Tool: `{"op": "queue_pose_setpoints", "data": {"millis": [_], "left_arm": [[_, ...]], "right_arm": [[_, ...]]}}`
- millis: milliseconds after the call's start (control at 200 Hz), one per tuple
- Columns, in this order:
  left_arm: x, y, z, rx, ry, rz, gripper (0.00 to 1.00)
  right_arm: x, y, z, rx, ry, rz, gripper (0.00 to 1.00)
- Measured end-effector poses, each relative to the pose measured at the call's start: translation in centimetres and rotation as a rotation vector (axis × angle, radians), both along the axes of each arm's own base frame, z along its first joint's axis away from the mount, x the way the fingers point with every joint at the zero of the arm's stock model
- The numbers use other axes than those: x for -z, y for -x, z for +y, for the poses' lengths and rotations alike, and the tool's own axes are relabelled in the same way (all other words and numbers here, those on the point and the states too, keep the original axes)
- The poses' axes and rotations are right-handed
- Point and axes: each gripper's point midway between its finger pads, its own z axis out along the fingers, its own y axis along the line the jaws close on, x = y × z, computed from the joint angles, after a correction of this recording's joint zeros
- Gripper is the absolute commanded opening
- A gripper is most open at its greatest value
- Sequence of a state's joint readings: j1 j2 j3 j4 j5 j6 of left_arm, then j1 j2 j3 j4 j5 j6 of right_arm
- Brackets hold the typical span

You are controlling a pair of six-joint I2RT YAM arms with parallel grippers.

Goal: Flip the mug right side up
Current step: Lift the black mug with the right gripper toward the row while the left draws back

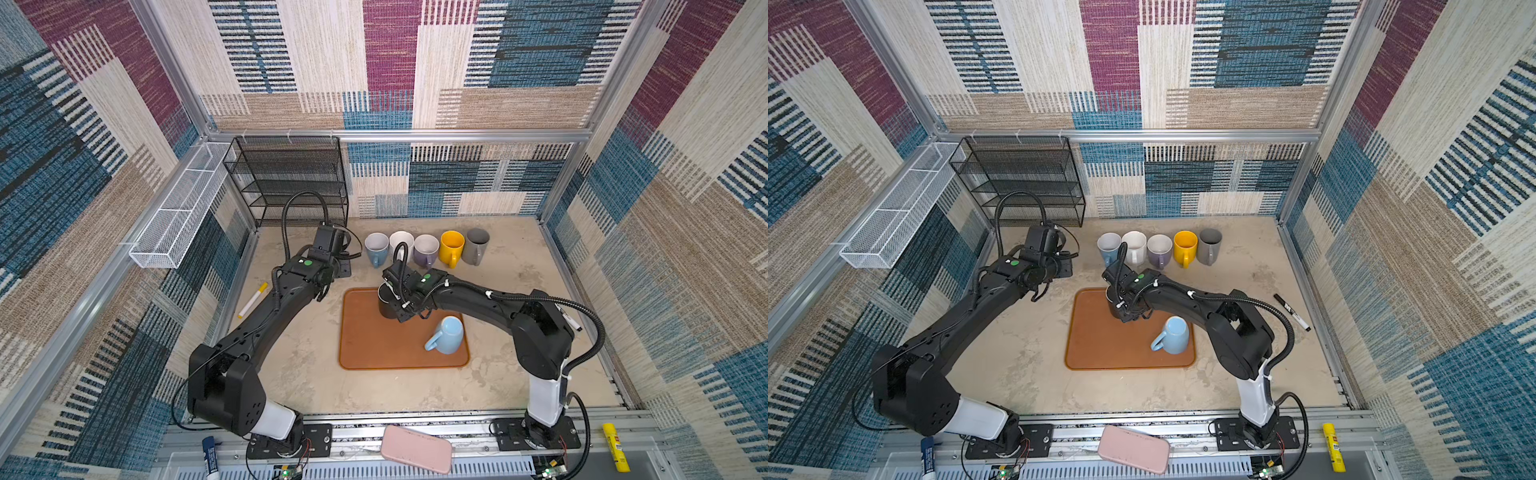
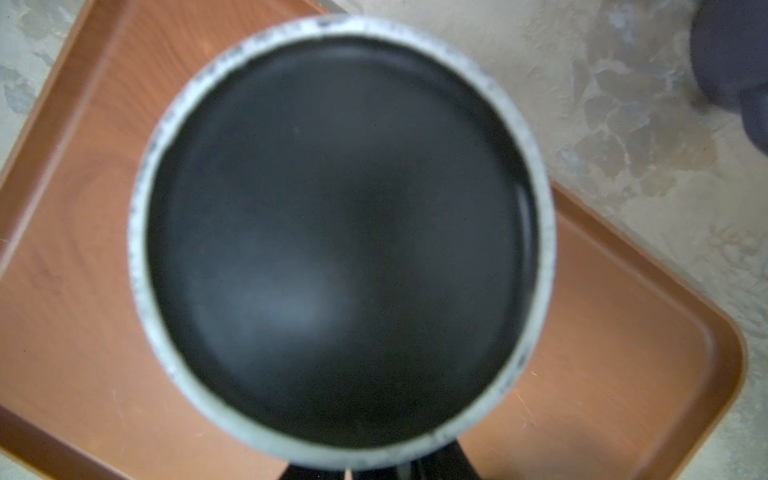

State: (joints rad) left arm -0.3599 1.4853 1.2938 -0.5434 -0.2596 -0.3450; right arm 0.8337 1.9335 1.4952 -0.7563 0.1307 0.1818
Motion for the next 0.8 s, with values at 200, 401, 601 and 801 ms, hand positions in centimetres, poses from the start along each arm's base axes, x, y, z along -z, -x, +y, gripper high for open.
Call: {"op": "queue_pose_setpoints", "data": {"millis": [200,401,601,801], "left_arm": [[0.1,-0.1,0.0,0.000,0.002,0.004,0.45],[0.3,-0.2,0.0,-0.001,0.000,0.010,0.45],[0.2,-0.2,-0.1,0.006,0.009,0.012,0.45],[0.3,-0.3,-0.3,0.014,0.018,0.018,0.45]], "right_arm": [[0.0,-0.1,0.0,-0.002,0.003,-0.003,0.19],[0.0,-0.2,0.0,0.000,0.002,-0.004,0.10],[-0.2,-0.2,0.0,0.001,-0.002,-0.008,0.00],[-1.0,-0.5,0.0,0.007,-0.036,-0.007,0.00]]}}
